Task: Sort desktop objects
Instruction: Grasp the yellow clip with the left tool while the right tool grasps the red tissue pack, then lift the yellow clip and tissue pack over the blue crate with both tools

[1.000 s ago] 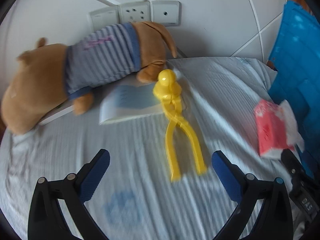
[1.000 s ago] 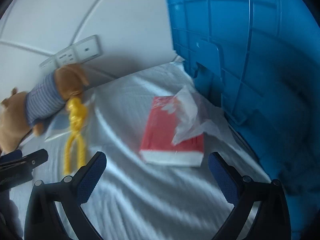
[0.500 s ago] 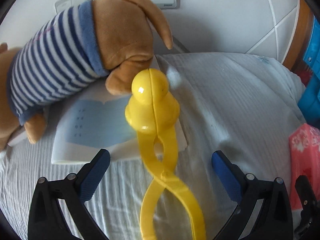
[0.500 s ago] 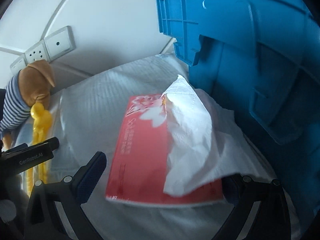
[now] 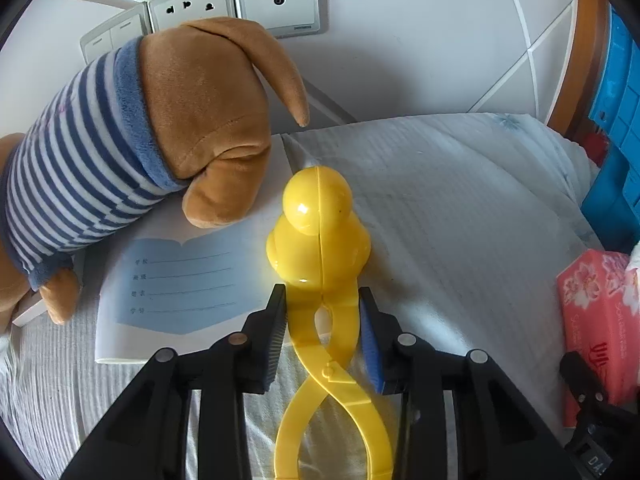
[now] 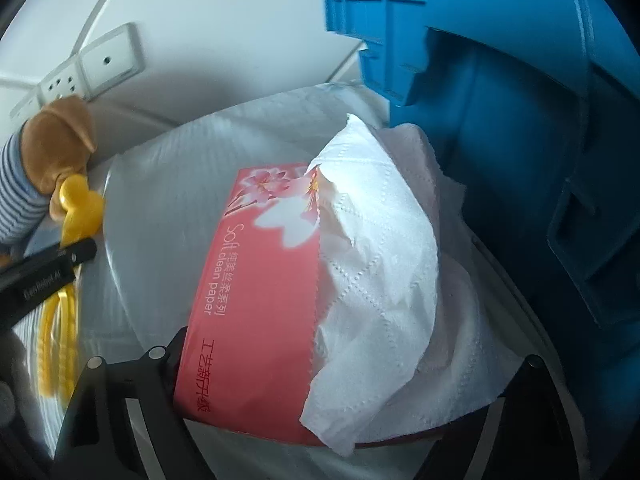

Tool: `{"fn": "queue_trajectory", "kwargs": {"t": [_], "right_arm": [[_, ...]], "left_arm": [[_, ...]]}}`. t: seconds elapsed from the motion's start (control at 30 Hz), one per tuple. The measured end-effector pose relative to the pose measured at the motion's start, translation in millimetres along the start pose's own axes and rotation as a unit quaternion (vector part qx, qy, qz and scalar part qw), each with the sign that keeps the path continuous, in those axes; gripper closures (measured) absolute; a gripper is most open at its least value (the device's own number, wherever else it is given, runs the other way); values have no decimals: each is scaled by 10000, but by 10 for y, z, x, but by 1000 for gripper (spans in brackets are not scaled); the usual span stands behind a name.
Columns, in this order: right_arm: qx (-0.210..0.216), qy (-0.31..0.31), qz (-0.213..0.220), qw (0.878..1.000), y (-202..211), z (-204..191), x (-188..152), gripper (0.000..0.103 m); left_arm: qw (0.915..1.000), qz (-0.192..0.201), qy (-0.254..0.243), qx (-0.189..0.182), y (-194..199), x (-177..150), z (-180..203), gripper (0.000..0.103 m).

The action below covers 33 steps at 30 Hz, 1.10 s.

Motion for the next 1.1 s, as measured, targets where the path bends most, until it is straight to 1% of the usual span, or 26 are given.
{"fn": "queue_trajectory", "kwargs": {"t": [0.03, 0.1, 0.17, 0.27, 0.37, 0.53, 0.73, 0.83, 0.97, 1.1], "right_arm": [[23, 14, 0, 10000, 6, 2, -7, 15], [35, 8, -5, 10000, 16, 3, -17, 15], [50, 8, -5, 10000, 23, -3, -22, 15], [24, 238, -20, 9997, 36, -40, -28, 16], [76, 337, -5, 9994, 65, -52, -34, 17], [265, 391, 27, 9989, 212, -115, -80, 18], [498, 485, 301, 9971, 693, -248, -47, 18], [614, 532, 438, 9957, 934, -314, -30, 18], [764, 597, 620, 9934, 1263, -399, -8, 18], [843, 693, 820, 9906, 1706, -426, 9, 18]], "left_arm": [[10000, 9, 44, 19, -1, 7, -22, 69], [9999, 42, 104, 27, -19, 37, -57, 65], [9999, 84, 70, -4, -35, 54, -59, 65], [10000, 91, -13, -31, -23, 43, -37, 70], [9999, 16, 18, -102, 87, -13, -71, 71], [9999, 4, 20, -98, 463, -188, -108, 70], [9998, -20, 120, -145, 1018, -459, -202, 71], [9998, 41, 134, -112, 1317, -558, -254, 71], [9997, 156, 178, -98, 1681, -603, -277, 71], [9992, 282, 238, -142, 2048, -632, -271, 71]]}}
Point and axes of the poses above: each gripper's, at about its wrist camera, not at the fingertips, and y roughly against the way its jaws point, z to its right, x to its top, the point moved 4 cm from there along -y, roughly the way its jaws point, and after that the axes turned 6 degrees about y, right-handed, at the moved point
